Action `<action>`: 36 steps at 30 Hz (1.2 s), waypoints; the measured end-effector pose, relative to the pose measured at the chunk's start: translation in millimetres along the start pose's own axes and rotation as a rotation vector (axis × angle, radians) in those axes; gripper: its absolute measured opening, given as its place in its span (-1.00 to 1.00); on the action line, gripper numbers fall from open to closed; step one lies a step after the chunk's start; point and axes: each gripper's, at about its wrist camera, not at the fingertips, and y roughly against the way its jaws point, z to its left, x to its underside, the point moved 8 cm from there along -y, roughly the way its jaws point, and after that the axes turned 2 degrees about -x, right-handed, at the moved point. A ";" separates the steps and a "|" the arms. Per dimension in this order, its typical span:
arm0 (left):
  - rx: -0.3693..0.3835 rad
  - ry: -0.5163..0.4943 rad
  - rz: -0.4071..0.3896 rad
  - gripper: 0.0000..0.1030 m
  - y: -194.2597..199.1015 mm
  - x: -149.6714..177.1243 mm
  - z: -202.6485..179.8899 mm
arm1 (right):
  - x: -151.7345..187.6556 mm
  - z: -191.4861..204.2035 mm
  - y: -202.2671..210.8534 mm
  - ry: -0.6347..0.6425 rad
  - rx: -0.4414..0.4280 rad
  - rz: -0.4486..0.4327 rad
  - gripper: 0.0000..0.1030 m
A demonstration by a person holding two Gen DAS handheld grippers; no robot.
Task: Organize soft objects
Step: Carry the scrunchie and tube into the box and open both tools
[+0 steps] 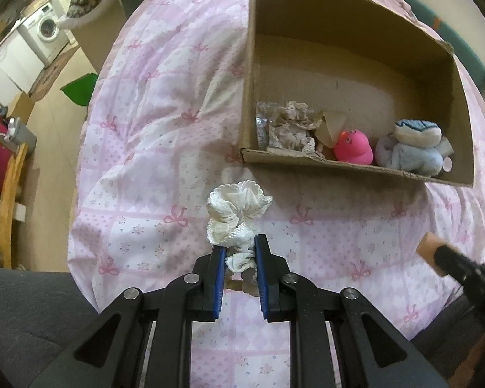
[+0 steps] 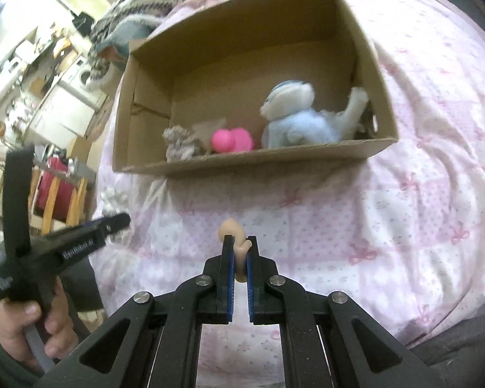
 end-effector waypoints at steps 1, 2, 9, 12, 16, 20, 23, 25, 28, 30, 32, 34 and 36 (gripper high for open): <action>-0.001 -0.010 -0.004 -0.69 0.7 0.1 -1.6 | -0.6 0.2 -0.8 -0.003 -0.001 -0.001 -0.87; 0.002 -0.019 -0.012 -0.69 2.7 0.3 -3.9 | -1.1 -0.1 -1.6 -0.004 -0.003 0.000 -0.87; -0.011 -0.052 -0.140 -0.69 30.8 -10.3 -11.0 | -6.7 -0.2 3.7 -0.008 -0.011 -0.028 -0.86; -0.018 -0.040 -0.145 -0.69 31.2 -11.8 -8.8 | -9.0 -0.5 4.7 -0.013 -0.017 -0.038 -0.86; -0.001 -0.003 -0.171 -0.69 42.6 -17.1 -4.1 | -13.9 2.4 13.0 -0.007 -0.027 -0.074 -0.86; 0.023 0.004 -0.220 -0.69 64.1 -29.7 -3.0 | -26.3 11.9 31.0 0.022 -0.042 -0.132 -0.86; 0.044 -0.006 -0.258 -0.69 81.9 -45.7 -6.6 | -40.9 18.2 45.5 0.033 -0.065 -0.176 -0.86; 0.057 -0.009 -0.282 -0.69 90.3 -57.5 -8.5 | -52.1 21.3 54.5 0.036 -0.082 -0.201 -0.86; 0.068 -0.030 -0.316 -0.69 99.8 -75.0 -12.8 | -70.9 26.0 68.0 0.066 -0.111 -0.247 -0.86; 0.072 -0.044 -0.336 -0.69 103.4 -88.1 -17.0 | -84.7 25.6 72.4 0.087 -0.111 -0.266 -0.86; 0.079 -0.053 -0.349 -0.69 102.6 -99.6 -22.4 | -96.6 21.8 74.0 0.093 -0.108 -0.281 -0.85; 0.087 -0.060 -0.364 -0.69 98.1 -110.8 -29.1 | -108.9 14.8 71.8 0.085 -0.111 -0.291 -0.85; 0.100 -0.063 -0.374 -0.69 88.8 -118.4 -34.8 | -115.7 6.5 65.1 0.063 -0.117 -0.297 -0.85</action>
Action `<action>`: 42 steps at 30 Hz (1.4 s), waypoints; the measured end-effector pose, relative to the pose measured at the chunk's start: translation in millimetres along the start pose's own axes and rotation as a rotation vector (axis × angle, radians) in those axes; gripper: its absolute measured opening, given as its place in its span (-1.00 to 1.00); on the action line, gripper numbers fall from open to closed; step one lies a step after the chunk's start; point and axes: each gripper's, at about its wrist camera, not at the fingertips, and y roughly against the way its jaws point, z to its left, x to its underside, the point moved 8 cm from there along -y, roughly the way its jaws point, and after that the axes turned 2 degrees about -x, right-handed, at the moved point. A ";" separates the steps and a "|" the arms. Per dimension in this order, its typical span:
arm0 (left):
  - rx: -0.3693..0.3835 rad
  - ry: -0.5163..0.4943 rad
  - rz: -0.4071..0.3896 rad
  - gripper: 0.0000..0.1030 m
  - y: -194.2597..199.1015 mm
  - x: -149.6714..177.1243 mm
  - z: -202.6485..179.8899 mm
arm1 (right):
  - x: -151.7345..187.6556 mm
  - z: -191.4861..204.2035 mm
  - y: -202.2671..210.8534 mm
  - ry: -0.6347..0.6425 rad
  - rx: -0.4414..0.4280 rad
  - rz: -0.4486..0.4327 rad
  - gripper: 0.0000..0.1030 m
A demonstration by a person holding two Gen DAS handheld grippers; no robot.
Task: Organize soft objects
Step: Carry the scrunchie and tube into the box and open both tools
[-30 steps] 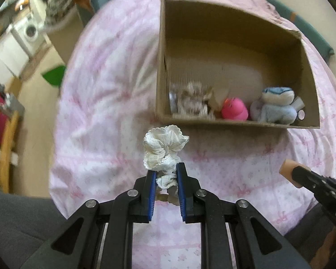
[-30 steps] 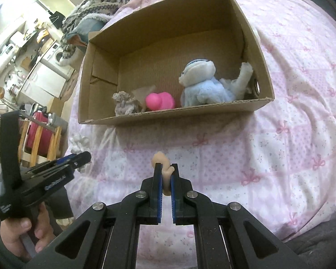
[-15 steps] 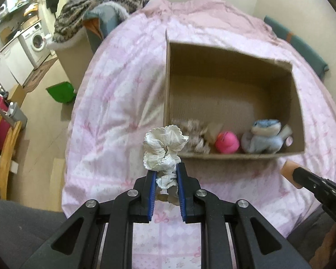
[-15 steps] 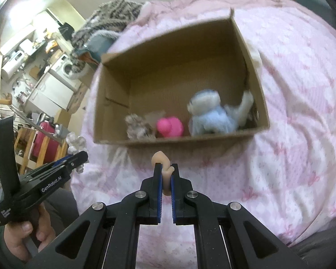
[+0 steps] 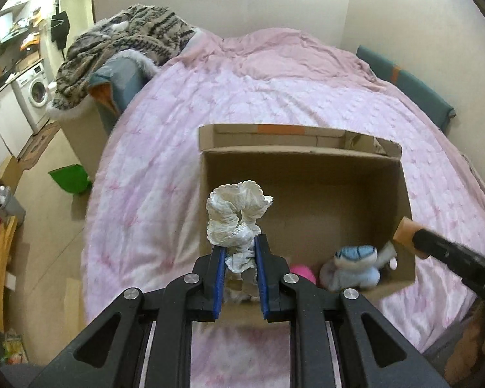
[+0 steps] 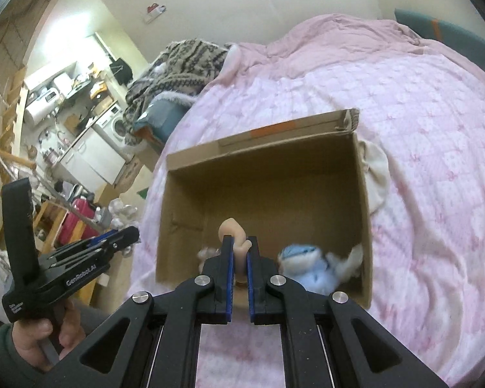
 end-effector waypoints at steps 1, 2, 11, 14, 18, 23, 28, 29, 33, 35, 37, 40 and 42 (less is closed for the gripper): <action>-0.001 -0.011 0.000 -0.69 -8.8 -0.7 -2.4 | 0.8 -5.6 -4.9 -0.015 -0.001 0.000 -0.85; -0.017 -0.024 0.003 -0.69 -17.0 -0.1 -3.8 | 3.1 -11.2 -9.7 -0.025 0.004 0.001 -0.85; 0.020 -0.052 0.062 -0.69 -57.3 24.6 -11.8 | 22.9 -27.7 -50.8 -0.034 0.070 0.103 -0.85; 0.021 -0.017 0.080 -0.69 -63.0 26.9 -6.7 | 25.3 -26.3 -60.3 -0.032 0.069 0.130 -0.85; 0.030 0.009 0.091 -0.68 -67.3 30.1 -5.3 | 27.6 -20.8 -68.1 -0.007 0.073 0.153 -0.85; 0.039 -0.026 0.080 -0.68 -66.3 31.9 -13.1 | 31.9 -18.1 -70.0 0.019 0.080 0.165 -0.85; 0.052 -0.048 0.069 -0.68 -64.0 31.1 -18.1 | 33.3 -21.7 -68.0 0.010 0.089 0.162 -0.85; 0.053 -0.049 0.066 -0.68 -63.5 30.9 -17.8 | 32.6 -22.9 -68.3 0.005 0.090 0.162 -0.85; 0.057 -0.045 0.059 -0.67 -62.2 30.5 -17.8 | 30.9 -25.9 -68.2 -0.011 0.093 0.155 -0.84; 0.060 -0.043 0.059 -0.67 -61.4 30.3 -18.6 | 30.8 -25.9 -68.3 -0.010 0.092 0.155 -0.84; 0.057 -0.044 0.058 -0.63 -61.0 30.1 -19.0 | 30.7 -26.4 -66.9 -0.001 0.094 0.150 -0.84; 0.058 -0.044 0.058 -0.54 -61.0 30.1 -19.1 | 30.2 -26.3 -66.0 -0.002 0.090 0.146 -0.83; 0.059 -0.042 0.054 -0.43 -60.4 29.8 -19.4 | 29.7 -26.8 -65.3 -0.007 0.091 0.142 -0.81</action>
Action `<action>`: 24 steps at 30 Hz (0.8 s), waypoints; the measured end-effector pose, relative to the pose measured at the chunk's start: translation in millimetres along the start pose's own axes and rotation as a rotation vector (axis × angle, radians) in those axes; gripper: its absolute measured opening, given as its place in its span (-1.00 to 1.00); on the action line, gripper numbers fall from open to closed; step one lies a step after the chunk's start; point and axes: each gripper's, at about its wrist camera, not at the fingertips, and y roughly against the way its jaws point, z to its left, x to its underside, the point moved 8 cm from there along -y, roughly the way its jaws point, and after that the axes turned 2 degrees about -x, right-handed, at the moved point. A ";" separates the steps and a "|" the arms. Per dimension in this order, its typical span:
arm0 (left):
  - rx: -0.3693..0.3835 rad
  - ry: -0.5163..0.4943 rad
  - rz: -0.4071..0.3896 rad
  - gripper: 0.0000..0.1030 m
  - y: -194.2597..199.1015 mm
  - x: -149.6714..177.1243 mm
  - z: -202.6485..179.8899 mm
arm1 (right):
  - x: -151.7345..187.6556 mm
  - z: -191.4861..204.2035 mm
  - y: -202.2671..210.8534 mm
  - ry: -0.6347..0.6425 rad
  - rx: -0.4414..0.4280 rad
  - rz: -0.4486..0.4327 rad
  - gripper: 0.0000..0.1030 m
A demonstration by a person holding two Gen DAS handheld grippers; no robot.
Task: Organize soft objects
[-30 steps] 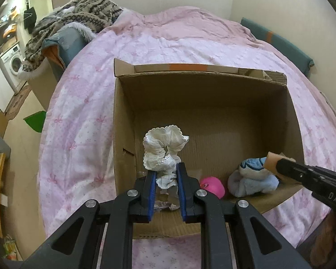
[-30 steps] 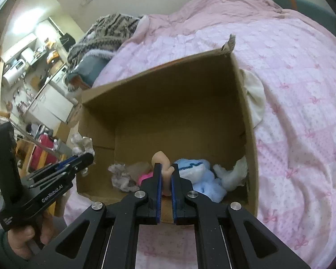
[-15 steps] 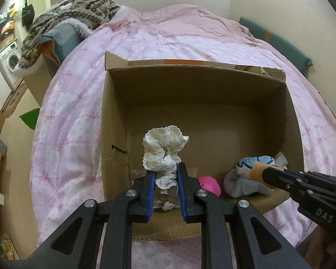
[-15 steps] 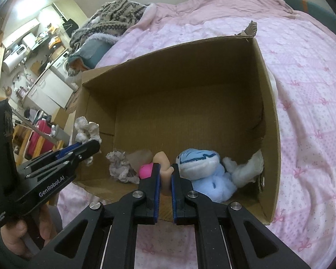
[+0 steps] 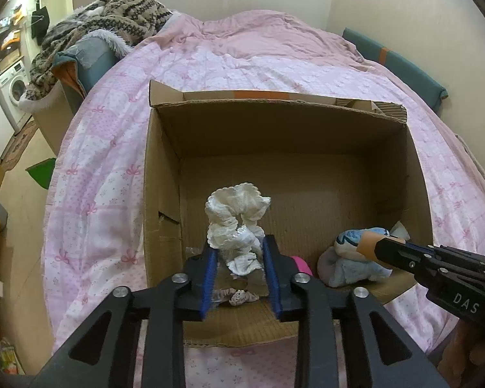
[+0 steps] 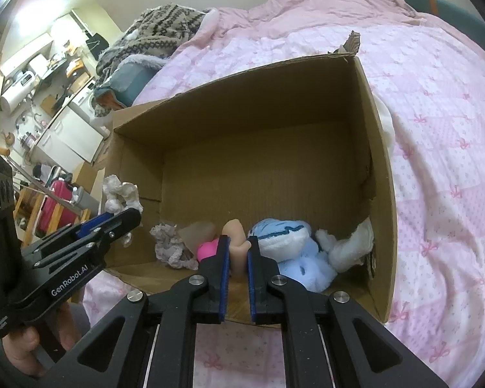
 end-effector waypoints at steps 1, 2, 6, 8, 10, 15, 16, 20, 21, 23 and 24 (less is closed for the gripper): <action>-0.002 0.000 -0.002 -0.40 0.4 -0.6 -0.3 | -0.5 0.2 0.3 -0.003 -0.003 -0.003 -0.78; -0.004 -0.001 -0.006 -0.34 1.1 -1.2 -0.8 | -1.3 0.1 0.4 -0.008 -0.007 -0.006 -0.73; -0.021 -0.016 -0.022 -0.28 5.1 -2.9 -3.9 | 0.4 -0.3 0.7 -0.009 -0.005 -0.001 -0.69; -0.024 -0.017 -0.028 -0.16 7.1 -3.4 -4.2 | -0.5 0.7 3.1 -0.005 -0.005 -0.011 -0.69; -0.030 -0.016 -0.039 0.02 9.7 -4.0 -3.6 | -1.3 -0.1 5.2 -0.010 -0.005 -0.016 -0.69; -0.049 -0.015 -0.059 0.22 15.9 -6.0 -1.7 | -2.9 -5.2 9.9 -0.041 -0.009 -0.033 -0.26; -0.051 -0.012 -0.061 0.22 17.0 -6.0 -1.0 | -3.8 -5.3 11.6 -0.044 -0.008 -0.040 -0.10; -0.074 -0.016 -0.081 0.22 25.1 -7.3 1.4 | -10.5 -7.1 25.0 -0.039 0.052 -0.103 0.43; -0.078 -0.019 -0.090 0.22 28.1 -7.8 1.8 | -11.5 -7.7 27.1 -0.035 0.062 -0.108 0.45; -0.089 -0.022 -0.107 0.22 35.5 -8.0 3.1 | -12.5 -9.4 32.9 -0.033 0.088 -0.123 0.45; -0.091 -0.022 -0.113 0.22 38.8 -8.3 3.5 | -14.0 -10.8 36.5 -0.034 0.093 -0.132 0.45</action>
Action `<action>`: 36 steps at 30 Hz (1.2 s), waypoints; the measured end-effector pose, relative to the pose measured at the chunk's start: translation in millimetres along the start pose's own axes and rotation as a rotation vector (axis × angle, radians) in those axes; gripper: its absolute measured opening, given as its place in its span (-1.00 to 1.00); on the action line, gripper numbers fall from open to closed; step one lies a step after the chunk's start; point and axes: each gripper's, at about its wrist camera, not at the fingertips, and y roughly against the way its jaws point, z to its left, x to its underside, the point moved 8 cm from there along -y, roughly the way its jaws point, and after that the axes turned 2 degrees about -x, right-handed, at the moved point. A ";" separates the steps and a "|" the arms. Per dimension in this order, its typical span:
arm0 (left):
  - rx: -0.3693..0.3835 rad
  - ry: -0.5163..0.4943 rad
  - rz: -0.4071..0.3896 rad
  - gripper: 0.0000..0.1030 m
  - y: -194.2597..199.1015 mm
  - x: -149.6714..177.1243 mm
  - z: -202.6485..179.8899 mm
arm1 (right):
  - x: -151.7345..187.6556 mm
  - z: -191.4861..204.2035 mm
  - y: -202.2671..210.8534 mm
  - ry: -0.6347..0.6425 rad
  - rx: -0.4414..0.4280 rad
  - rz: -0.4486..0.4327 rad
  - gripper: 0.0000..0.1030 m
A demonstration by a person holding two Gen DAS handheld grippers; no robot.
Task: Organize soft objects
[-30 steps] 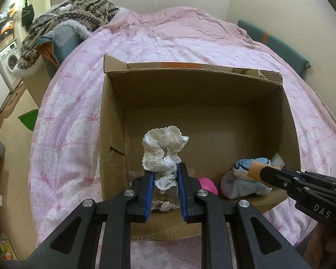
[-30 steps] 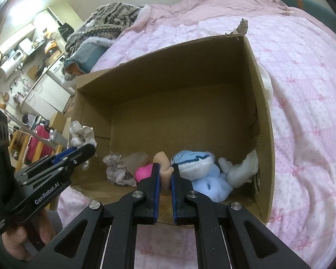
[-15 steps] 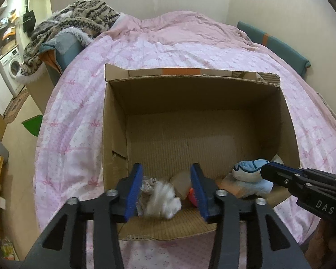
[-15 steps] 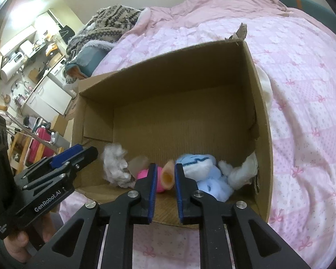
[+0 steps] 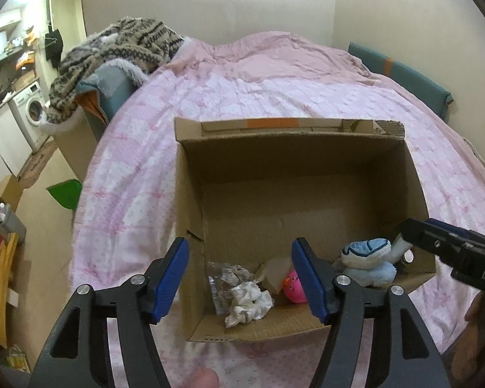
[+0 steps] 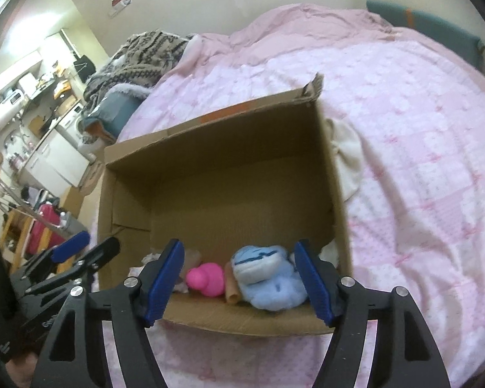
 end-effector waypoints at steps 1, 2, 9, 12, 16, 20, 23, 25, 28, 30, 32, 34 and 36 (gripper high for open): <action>0.003 0.000 -0.003 0.22 3.0 -1.1 0.1 | -1.2 -0.5 3.7 -0.001 0.005 -0.009 0.45; 0.010 0.000 -0.005 0.22 8.1 -2.2 0.8 | -2.6 -0.5 8.0 0.000 0.009 -0.019 0.45; 0.030 0.066 -0.044 0.72 46.6 -12.8 16.0 | -9.9 4.4 43.4 -0.004 -0.014 -0.074 0.45; 0.051 0.099 -0.047 0.81 61.5 -11.2 23.8 | -10.2 6.6 56.4 0.000 0.005 -0.092 0.45; 0.052 0.110 -0.060 0.92 78.7 -5.3 32.3 | -3.6 12.4 73.7 0.030 0.014 -0.109 0.46; 0.061 0.112 -0.057 0.92 92.2 6.5 36.3 | 7.9 14.3 93.0 0.057 0.048 -0.133 0.47; 0.059 0.115 -0.057 0.92 100.3 17.1 37.5 | 17.3 15.4 102.4 0.074 0.069 -0.144 0.48; 0.062 0.114 -0.054 0.92 103.8 25.4 35.9 | 23.2 15.3 105.7 0.088 0.094 -0.150 0.59; 0.060 0.100 -0.051 0.92 106.7 37.0 33.1 | 32.2 13.9 107.9 0.082 0.098 -0.152 0.86; 0.060 0.090 -0.052 0.92 106.6 42.0 31.6 | 36.5 11.8 107.6 0.077 0.097 -0.155 0.89; 0.057 0.084 -0.061 0.92 107.3 44.6 31.3 | 39.4 11.2 107.1 0.080 0.095 -0.165 0.90; 0.048 0.087 -0.071 0.92 106.7 44.7 32.9 | 42.0 10.6 105.2 0.076 0.100 -0.178 0.99; 0.056 0.104 -0.077 0.93 106.3 47.2 35.3 | 44.6 12.9 102.4 0.094 0.115 -0.182 1.00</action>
